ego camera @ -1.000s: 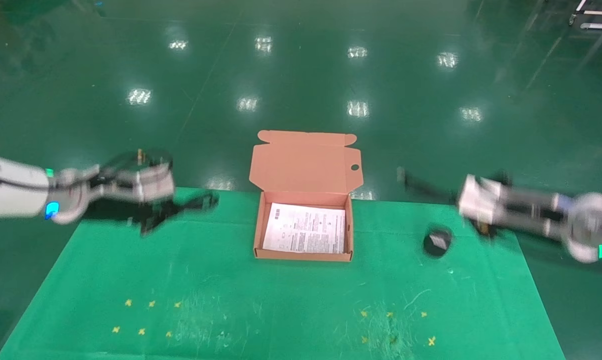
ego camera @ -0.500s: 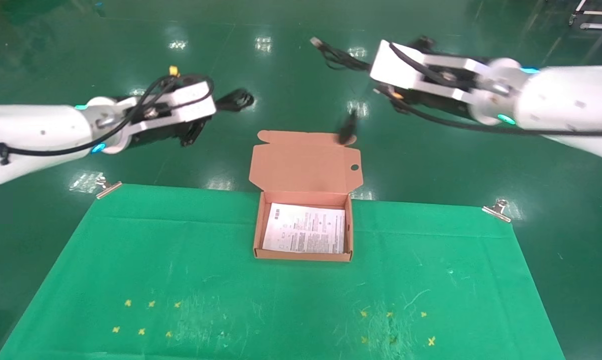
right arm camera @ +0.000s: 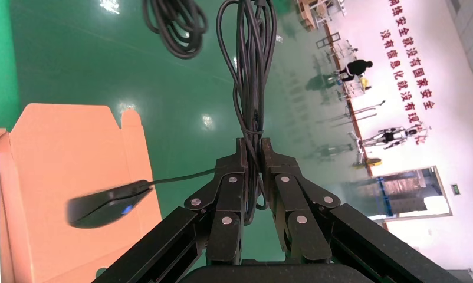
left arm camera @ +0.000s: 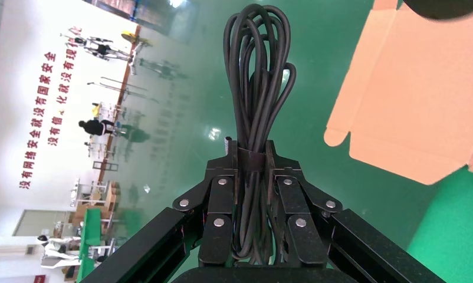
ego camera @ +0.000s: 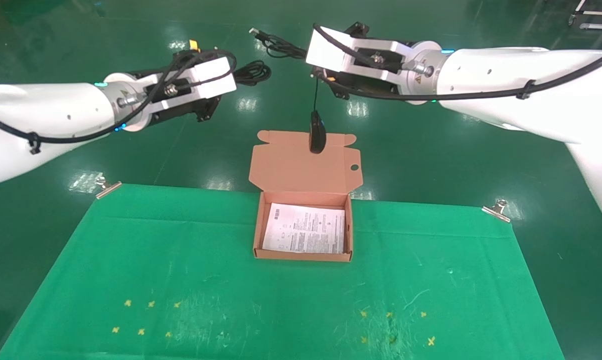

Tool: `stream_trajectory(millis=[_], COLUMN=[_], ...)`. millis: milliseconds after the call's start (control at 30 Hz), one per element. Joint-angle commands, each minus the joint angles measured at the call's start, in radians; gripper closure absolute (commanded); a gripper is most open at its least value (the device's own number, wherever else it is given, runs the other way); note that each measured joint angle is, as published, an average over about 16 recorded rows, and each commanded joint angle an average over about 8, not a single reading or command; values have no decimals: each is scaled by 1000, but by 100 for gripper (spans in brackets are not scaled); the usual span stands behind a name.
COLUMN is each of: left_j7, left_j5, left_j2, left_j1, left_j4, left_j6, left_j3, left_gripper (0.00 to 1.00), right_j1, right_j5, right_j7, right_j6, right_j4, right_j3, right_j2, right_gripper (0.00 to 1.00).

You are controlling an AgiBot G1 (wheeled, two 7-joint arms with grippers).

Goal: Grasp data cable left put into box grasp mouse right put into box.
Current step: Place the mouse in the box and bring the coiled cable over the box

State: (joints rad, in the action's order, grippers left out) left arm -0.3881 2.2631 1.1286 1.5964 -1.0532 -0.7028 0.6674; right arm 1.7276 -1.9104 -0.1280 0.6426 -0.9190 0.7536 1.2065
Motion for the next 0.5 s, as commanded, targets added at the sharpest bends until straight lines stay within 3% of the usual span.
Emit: stream_trajectory(millis=[33,500], left_j7=[1,-54], left_j5=[6,110], left_j2=[1,-60], left_j1=[1,-39], left_j4=[-12,-23], left_j6=[4,-39], left_j3=[1,5], left_gripper=[100,100], right_j1=[10,-44], right_j5=[7,41], right_j7=[19,36], right_j6=[0,18], right_j4=[18,39], right_j3=[3,14], right_j2=[14,24], right_gripper=[100,100])
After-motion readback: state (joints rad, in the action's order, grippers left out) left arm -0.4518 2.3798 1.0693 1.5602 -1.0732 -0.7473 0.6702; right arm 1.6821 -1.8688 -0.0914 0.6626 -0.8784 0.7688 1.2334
